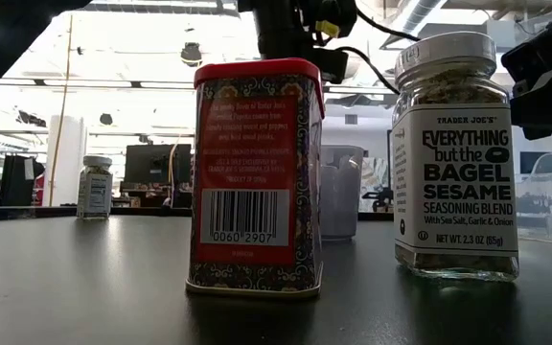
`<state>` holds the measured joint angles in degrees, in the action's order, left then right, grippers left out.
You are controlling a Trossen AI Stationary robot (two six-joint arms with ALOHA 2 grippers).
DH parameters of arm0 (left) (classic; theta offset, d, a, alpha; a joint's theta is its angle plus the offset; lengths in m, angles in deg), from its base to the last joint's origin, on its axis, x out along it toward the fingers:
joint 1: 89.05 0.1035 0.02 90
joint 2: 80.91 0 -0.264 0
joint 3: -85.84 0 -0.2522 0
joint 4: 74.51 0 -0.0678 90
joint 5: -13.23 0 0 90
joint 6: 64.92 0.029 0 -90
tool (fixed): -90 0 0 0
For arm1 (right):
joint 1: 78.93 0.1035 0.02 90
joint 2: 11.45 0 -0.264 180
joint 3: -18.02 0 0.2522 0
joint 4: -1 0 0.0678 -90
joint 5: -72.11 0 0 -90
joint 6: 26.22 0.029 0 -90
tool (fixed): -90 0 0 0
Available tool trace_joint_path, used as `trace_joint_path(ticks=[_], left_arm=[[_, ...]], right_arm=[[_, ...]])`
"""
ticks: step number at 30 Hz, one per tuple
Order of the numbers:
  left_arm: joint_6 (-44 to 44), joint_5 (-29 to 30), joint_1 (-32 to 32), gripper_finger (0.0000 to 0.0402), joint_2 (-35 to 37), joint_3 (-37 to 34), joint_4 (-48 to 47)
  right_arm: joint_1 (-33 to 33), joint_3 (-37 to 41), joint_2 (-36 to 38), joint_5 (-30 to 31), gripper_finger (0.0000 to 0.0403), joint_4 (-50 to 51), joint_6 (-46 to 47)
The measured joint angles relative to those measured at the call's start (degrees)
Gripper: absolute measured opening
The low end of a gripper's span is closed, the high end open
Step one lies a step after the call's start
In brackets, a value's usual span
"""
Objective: Sort spices by type
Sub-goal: Put the red seasoning can into the black bin
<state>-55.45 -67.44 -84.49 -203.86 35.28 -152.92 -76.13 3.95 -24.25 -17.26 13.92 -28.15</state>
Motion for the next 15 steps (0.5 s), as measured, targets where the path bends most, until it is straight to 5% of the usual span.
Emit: trace_joint_path(ticks=[15], left_arm=[[0.36, 1.05, -0.36, 0.0289, 0.04, -0.72, 2.28]], right_arm=[[-0.01, 0.01, 0.02, 0.01, 0.0384, 0.0, -0.01]])
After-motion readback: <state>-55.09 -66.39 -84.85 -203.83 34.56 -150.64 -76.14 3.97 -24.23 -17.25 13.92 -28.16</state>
